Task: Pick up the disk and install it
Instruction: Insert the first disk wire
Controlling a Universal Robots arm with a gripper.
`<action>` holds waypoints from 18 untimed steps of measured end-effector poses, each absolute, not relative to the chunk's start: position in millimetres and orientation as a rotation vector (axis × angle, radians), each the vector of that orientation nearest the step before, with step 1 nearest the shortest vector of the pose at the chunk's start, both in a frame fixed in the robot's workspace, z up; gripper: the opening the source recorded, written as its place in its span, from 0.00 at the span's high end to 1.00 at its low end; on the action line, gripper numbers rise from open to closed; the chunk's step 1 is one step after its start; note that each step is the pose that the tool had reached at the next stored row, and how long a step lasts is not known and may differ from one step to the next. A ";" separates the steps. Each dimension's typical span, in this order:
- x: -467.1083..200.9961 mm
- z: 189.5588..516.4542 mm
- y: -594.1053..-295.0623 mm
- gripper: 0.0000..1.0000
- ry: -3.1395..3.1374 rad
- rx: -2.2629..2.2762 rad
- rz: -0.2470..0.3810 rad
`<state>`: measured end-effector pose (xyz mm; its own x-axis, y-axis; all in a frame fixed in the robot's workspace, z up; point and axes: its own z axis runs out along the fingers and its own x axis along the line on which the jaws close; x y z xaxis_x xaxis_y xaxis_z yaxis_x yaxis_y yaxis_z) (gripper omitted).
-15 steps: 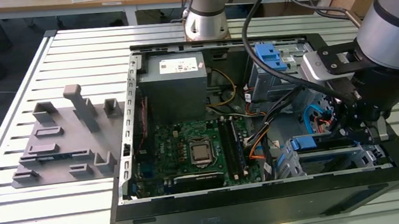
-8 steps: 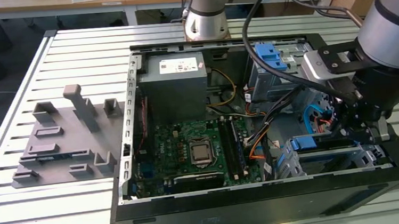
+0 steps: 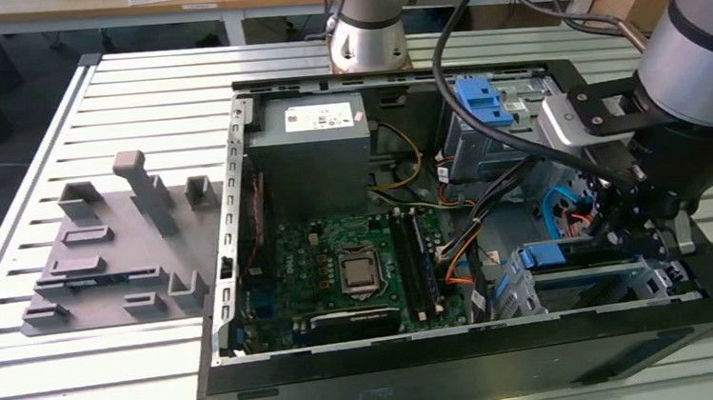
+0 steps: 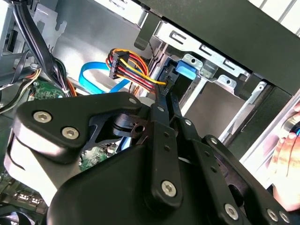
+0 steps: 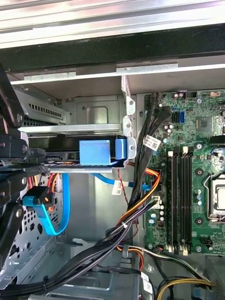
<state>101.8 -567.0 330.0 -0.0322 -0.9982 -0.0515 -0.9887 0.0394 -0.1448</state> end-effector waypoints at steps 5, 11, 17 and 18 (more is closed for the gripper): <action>101.8 326.5 -567.0 0.84 2.161 -2.084 -0.102; 101.8 325.9 -567.0 0.84 2.161 -2.085 -0.101; 101.8 329.5 -567.0 0.76 2.161 -2.085 -0.101; 101.8 330.7 -567.0 0.76 2.162 -2.085 -0.101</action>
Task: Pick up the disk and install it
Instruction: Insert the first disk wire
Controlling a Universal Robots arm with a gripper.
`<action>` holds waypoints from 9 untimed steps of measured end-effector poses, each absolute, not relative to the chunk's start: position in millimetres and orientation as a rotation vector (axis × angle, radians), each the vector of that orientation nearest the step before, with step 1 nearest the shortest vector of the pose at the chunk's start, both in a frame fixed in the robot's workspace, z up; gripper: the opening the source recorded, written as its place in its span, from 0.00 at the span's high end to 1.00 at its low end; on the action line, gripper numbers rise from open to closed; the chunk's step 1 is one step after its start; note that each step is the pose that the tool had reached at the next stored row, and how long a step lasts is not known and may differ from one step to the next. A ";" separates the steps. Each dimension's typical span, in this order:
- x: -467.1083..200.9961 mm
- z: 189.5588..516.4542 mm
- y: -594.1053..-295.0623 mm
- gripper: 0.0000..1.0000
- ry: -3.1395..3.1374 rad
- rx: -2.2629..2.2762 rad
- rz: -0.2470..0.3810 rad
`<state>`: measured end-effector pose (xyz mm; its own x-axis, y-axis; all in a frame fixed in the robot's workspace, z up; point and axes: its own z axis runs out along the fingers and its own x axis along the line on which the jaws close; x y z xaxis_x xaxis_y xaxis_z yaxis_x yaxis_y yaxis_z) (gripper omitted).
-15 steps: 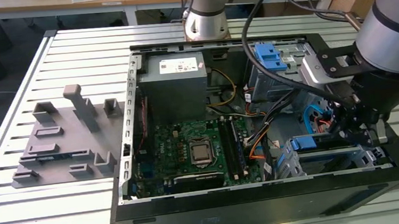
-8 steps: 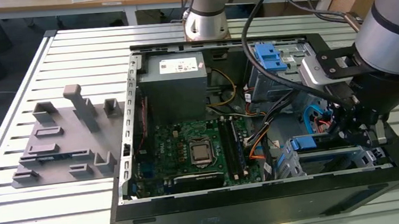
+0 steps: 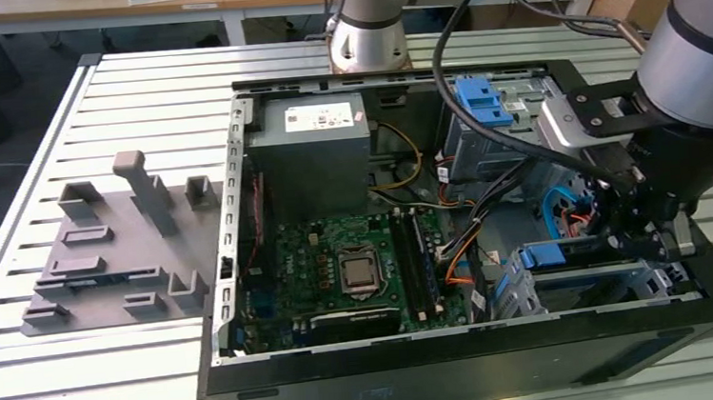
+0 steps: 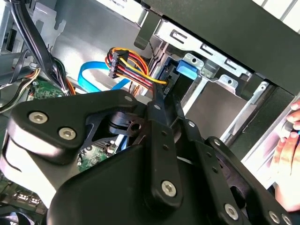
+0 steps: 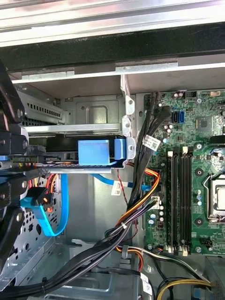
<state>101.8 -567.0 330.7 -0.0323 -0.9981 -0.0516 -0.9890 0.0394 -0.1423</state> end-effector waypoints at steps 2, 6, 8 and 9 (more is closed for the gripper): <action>101.9 333.4 -567.0 0.76 2.162 -2.086 -0.099; 101.9 336.0 -567.0 0.84 2.163 -2.086 -0.098; 101.9 336.3 -567.0 0.89 2.163 -2.086 -0.099; 101.9 336.3 -566.9 0.89 2.163 -2.086 -0.099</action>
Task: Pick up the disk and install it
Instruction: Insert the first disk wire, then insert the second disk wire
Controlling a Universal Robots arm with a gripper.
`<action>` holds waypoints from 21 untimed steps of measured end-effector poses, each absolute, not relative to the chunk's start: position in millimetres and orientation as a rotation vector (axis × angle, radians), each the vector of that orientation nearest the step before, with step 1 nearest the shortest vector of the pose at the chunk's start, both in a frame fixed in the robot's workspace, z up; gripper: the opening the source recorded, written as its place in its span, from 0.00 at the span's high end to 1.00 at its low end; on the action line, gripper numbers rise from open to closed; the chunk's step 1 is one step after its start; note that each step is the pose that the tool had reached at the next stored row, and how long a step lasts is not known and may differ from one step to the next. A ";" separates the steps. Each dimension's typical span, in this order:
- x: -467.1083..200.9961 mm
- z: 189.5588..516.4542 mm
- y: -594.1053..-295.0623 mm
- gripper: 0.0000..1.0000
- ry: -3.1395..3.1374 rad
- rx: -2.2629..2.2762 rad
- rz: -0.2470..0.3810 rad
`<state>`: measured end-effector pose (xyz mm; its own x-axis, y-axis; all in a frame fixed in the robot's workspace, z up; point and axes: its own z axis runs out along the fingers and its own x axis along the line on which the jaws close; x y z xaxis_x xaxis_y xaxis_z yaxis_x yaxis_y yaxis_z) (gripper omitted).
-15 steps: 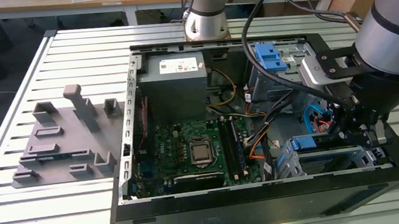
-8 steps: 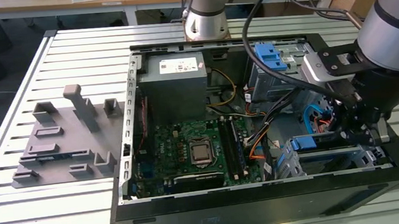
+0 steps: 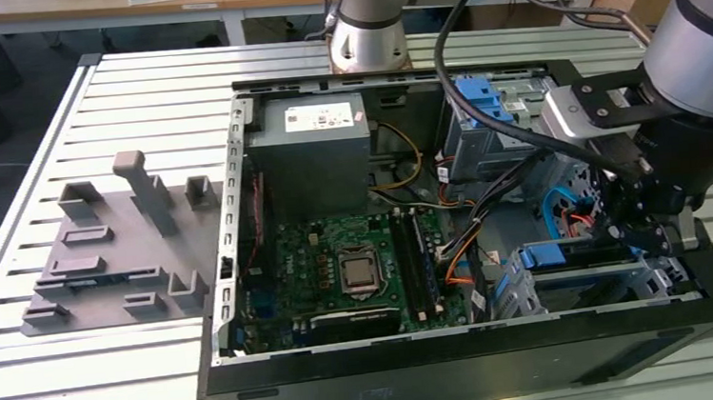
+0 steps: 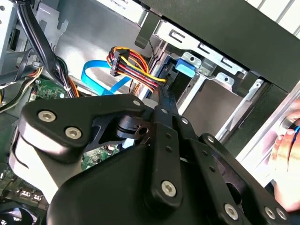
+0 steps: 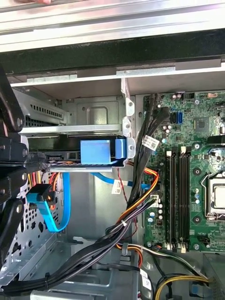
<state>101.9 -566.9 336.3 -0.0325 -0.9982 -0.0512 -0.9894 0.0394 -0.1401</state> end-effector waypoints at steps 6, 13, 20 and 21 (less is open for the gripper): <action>101.9 336.6 -567.0 0.89 2.163 -2.087 -0.099; 101.9 337.6 -567.0 0.89 2.164 -2.087 -0.100; 101.9 342.7 -567.0 0.89 2.164 -2.087 -0.099; 102.0 343.7 -567.0 0.89 2.165 -2.088 -0.097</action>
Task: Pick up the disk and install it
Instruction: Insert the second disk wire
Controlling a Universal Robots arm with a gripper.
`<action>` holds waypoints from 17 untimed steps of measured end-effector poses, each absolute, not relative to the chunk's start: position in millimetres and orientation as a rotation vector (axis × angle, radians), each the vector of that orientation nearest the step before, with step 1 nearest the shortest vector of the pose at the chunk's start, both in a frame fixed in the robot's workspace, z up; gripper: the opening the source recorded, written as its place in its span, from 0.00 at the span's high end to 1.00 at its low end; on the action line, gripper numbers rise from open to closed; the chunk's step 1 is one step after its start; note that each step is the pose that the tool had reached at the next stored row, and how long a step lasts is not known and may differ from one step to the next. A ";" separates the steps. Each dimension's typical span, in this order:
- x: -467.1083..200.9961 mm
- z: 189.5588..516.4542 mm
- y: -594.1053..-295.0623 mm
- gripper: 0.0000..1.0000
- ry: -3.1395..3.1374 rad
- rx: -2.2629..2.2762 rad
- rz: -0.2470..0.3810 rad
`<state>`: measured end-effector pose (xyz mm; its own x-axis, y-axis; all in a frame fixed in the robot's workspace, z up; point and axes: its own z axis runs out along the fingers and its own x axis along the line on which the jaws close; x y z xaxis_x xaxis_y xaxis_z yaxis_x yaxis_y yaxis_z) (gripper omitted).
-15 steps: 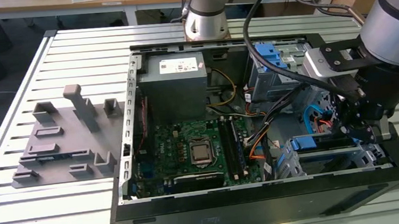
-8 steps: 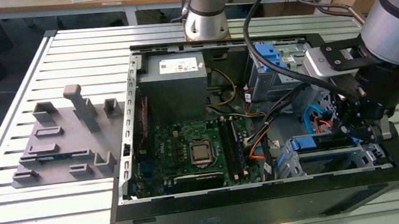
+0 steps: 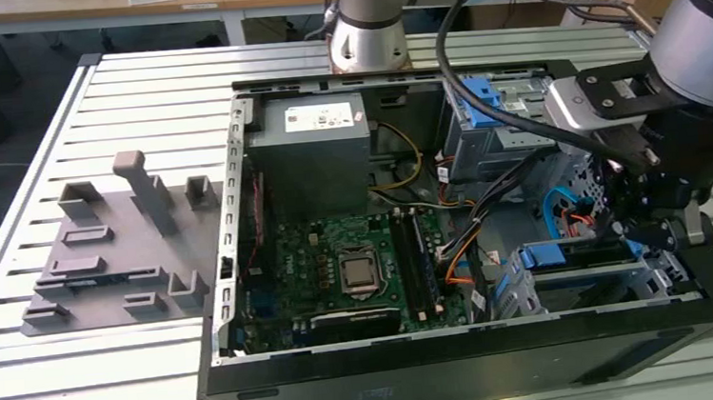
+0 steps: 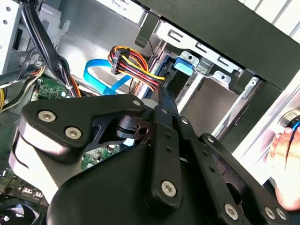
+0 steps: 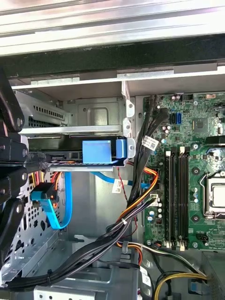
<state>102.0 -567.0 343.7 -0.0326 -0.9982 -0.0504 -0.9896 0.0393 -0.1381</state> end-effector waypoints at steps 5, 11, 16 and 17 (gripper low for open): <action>102.8 347.9 -567.0 0.89 2.173 -2.094 -0.083; 102.4 349.8 -566.9 0.89 2.187 -2.106 -0.057; 94.5 349.8 -567.1 0.89 2.186 -2.105 -0.055; 93.9 349.8 -567.1 0.89 2.186 -2.105 -0.054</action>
<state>93.9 -567.1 349.8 -0.0351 -0.9980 -0.0518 -0.9942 0.0401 -0.0995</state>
